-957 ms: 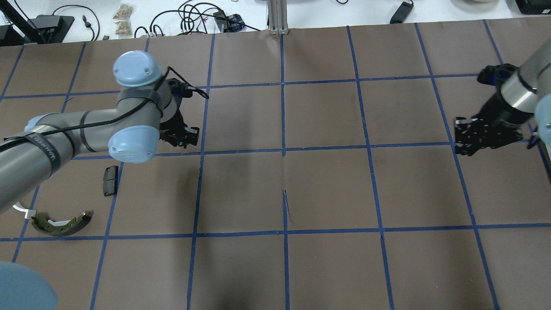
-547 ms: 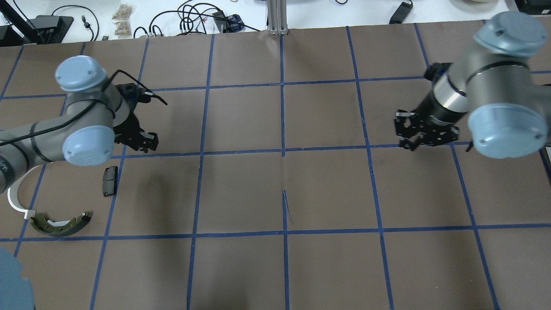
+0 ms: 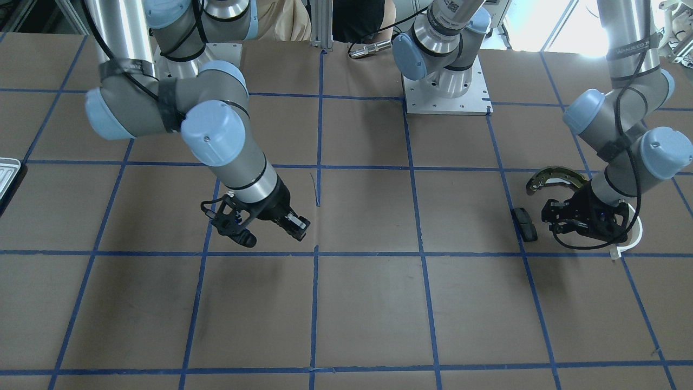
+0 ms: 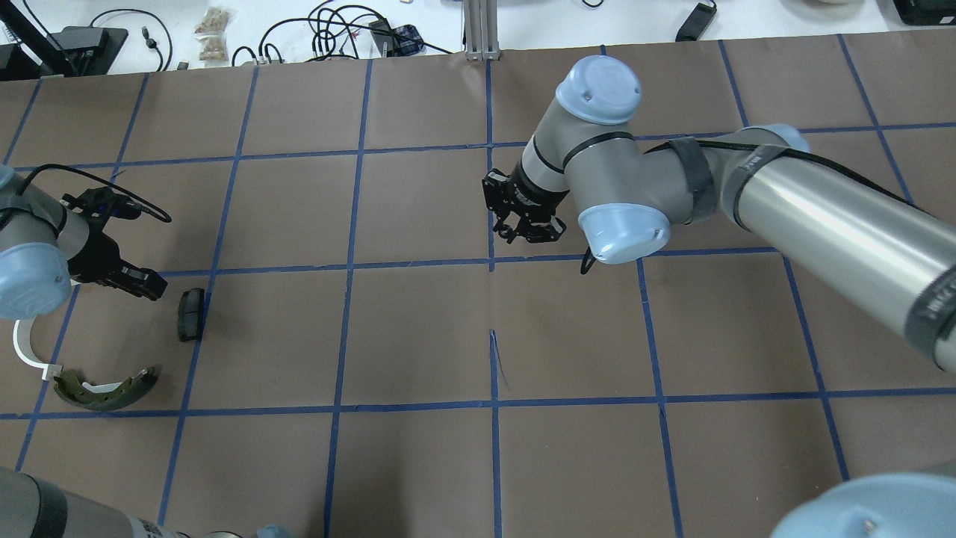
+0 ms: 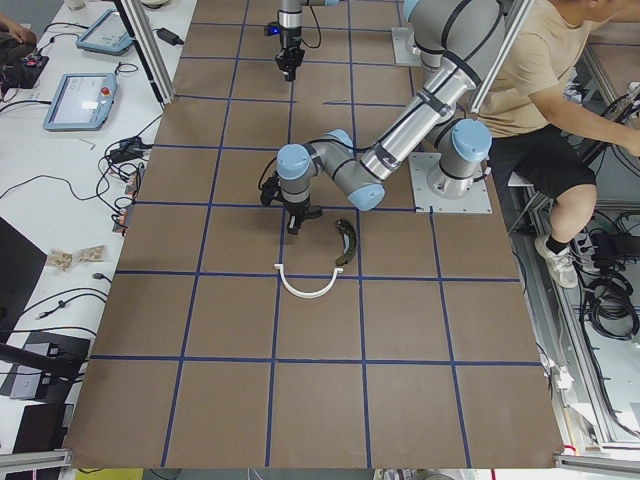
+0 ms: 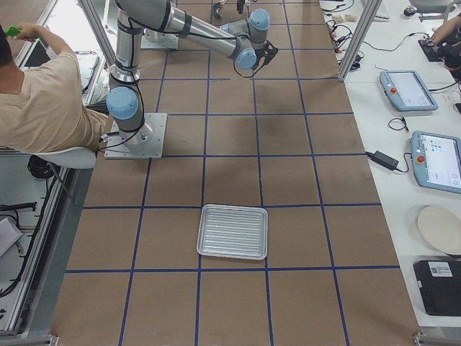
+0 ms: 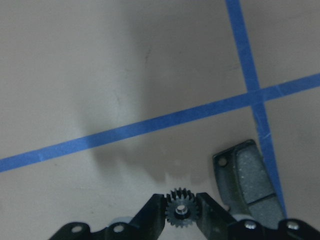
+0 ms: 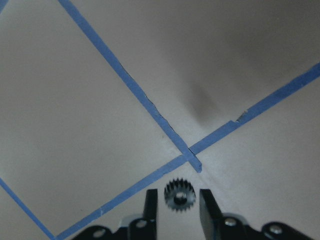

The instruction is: Place bearing gear from tray to pile

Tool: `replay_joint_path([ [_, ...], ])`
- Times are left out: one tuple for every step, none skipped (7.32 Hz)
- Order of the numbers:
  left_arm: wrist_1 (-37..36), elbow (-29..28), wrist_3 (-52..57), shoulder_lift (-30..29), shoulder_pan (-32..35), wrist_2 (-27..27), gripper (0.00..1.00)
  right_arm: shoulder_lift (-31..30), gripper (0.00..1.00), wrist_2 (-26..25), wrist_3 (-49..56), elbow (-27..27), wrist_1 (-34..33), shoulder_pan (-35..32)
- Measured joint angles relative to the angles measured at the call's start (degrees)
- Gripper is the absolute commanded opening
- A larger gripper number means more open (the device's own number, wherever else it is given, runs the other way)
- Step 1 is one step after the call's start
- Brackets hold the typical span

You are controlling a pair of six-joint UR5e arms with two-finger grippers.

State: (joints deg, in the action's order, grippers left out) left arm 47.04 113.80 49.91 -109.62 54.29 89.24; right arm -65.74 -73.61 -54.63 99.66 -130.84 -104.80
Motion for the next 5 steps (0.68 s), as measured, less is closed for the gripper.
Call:
replay_joint_path([
  [-2.2,0.0,0.3,-0.5,-0.2,-0.1,0.96,0.9,1.00,0.0,-0.5,-0.6,-0.3,-0.5],
  [-3.2,-0.2,0.3,-0.2,0.2,-0.1,1.00,1.2,1.00,-0.3,-0.2,-1.0,-0.4,-0.6],
  [-3.5,-0.7,-0.1,0.8,1.2,0.0,1.00,1.1,1.00,-1.0,2.1,-1.9,-0.2,-0.4],
  [-3.1,-1.2,-1.4,1.9,3.3,0.0,1.00,0.8,1.00,-3.4,6.3,-4.1,1.9,0.4],
  [-1.8,-2.0,-4.4,2.9,6.4,0.0,1.00,0.1,1.00,-6.6,10.9,-7.9,7.3,1.7],
])
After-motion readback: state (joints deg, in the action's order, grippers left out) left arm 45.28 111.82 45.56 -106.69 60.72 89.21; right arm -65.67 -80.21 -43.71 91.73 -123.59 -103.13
